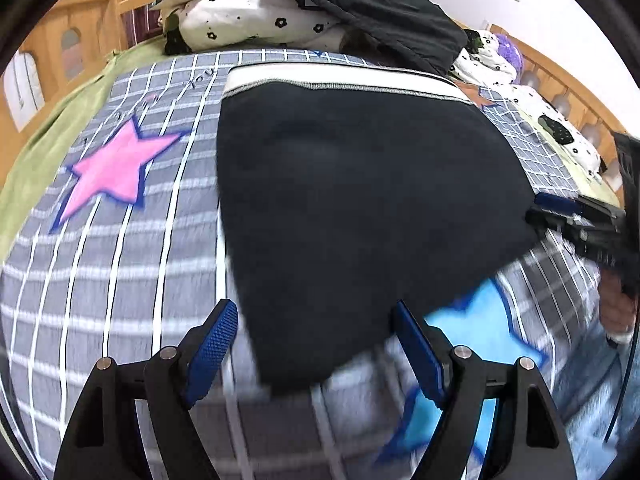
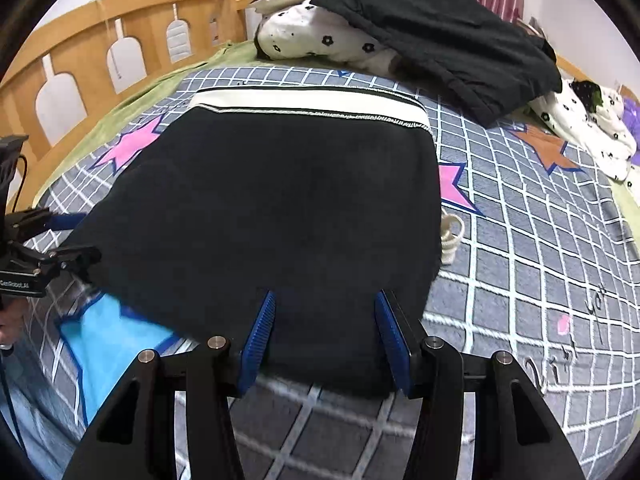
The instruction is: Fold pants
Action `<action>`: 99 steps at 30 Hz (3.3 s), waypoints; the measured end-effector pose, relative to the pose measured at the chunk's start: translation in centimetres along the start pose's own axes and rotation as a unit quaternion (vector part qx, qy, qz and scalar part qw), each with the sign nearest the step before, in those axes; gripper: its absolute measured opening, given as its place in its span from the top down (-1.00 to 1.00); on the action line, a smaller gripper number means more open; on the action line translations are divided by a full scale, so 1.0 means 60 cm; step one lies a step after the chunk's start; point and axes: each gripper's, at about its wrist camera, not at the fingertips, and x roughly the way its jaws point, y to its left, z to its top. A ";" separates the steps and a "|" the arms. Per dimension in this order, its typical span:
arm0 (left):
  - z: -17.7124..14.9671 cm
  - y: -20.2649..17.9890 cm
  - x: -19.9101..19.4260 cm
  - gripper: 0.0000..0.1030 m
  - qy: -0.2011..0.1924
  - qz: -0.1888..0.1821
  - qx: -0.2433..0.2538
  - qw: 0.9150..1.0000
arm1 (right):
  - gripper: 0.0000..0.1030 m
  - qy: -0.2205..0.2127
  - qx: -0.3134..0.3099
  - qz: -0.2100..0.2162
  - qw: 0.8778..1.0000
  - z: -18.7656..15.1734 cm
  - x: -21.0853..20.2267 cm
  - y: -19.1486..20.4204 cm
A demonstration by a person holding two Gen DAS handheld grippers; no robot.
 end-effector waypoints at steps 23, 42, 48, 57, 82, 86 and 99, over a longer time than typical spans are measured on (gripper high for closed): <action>-0.050 0.016 -0.001 0.64 -0.073 0.062 -0.027 0.995 | -0.01 0.011 0.028 -0.008 1.000 -0.016 0.003 -0.031; 0.029 -0.005 -0.046 0.47 -0.113 0.021 -0.047 0.992 | -0.01 -0.031 0.006 -0.008 0.999 0.004 0.012 -0.022; -0.003 -0.008 0.002 0.43 -0.089 0.047 -0.057 0.993 | -0.03 -0.012 -0.001 -0.038 0.999 -0.019 0.023 -0.018; 0.023 0.001 -0.016 0.17 -0.086 0.043 -0.062 0.993 | -0.05 -0.033 0.038 -0.011 0.999 0.000 -0.005 -0.041; 0.274 0.021 0.140 -0.02 -0.073 0.070 -0.035 0.994 | 0.10 -0.081 -0.011 -0.059 0.995 0.205 0.160 -0.071; 0.291 0.035 0.156 -0.05 -0.070 0.069 -0.047 0.994 | 0.09 -0.079 0.007 -0.045 0.996 0.220 0.159 -0.085; 0.299 0.036 0.165 -0.27 -0.076 0.079 -0.048 0.993 | 0.10 -0.079 0.001 -0.063 0.995 0.236 0.180 -0.088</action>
